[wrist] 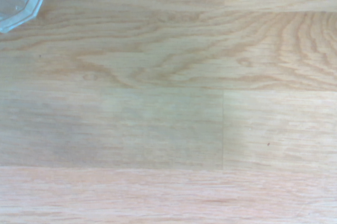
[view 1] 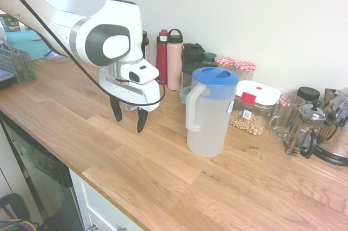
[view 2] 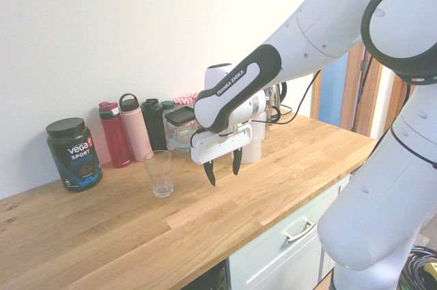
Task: Pour me some water
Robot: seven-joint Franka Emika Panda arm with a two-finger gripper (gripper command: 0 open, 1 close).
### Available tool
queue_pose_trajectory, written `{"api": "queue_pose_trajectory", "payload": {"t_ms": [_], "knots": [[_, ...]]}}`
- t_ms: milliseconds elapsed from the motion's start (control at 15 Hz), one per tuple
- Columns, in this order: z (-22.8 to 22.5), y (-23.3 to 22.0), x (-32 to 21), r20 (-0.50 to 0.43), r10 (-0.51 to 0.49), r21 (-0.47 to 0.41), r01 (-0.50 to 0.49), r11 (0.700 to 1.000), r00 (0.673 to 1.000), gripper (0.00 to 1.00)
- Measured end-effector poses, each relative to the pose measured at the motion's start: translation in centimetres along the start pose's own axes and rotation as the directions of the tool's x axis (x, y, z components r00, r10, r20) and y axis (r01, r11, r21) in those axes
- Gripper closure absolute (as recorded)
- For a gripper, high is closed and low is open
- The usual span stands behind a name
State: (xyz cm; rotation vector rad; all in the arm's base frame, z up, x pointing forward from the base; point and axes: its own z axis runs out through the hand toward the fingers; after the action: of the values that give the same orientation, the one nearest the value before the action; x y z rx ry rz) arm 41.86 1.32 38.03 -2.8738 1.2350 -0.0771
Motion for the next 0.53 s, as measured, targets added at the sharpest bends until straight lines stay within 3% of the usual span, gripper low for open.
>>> {"api": "queue_pose_trajectory", "payload": {"t_ms": [333, 533], "knots": [[-0.6, -0.4, 0.2, -0.009, -0.002, 0.009, 0.002, 1.000, 1.000, 0.00], [-4.5, -1.2, 0.9, -0.035, -0.001, 0.031, 0.002, 1.000, 0.999, 0.00]]}}
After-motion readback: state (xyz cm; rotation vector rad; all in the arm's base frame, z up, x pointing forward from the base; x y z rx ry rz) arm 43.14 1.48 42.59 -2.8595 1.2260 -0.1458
